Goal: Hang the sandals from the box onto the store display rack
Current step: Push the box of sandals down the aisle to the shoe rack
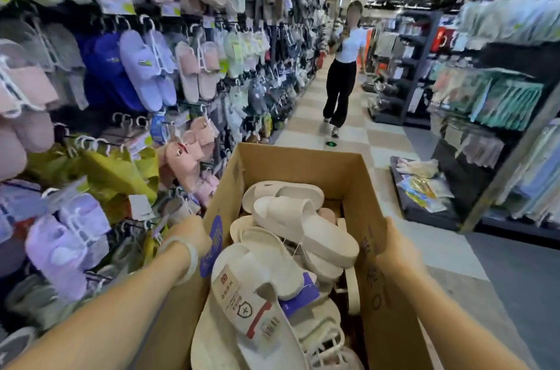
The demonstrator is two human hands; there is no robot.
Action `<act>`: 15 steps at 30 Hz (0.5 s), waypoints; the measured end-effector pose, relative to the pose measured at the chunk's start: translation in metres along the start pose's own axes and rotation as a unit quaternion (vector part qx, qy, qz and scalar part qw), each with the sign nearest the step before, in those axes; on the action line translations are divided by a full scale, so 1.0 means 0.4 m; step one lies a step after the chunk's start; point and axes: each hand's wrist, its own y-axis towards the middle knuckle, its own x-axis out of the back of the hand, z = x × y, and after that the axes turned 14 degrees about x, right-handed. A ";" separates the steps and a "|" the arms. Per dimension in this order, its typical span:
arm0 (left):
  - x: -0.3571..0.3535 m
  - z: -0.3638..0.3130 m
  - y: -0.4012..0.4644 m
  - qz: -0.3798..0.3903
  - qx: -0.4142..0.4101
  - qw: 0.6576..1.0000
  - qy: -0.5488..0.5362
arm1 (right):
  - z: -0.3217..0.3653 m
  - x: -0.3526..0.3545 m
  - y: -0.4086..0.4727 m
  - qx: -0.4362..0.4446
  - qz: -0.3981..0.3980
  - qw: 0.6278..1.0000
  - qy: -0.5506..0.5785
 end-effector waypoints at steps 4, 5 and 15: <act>-0.035 -0.130 0.145 -0.006 -0.005 1.000 0.027 | -0.044 -0.066 0.219 0.001 -0.002 0.999 0.046; -0.041 -0.158 0.176 -0.007 -0.002 0.999 0.034 | -0.053 -0.082 0.265 0.001 0.001 0.998 0.056; -0.033 -0.373 0.462 -0.007 0.049 0.995 0.081 | -0.064 -0.179 0.707 0.003 0.036 0.994 0.100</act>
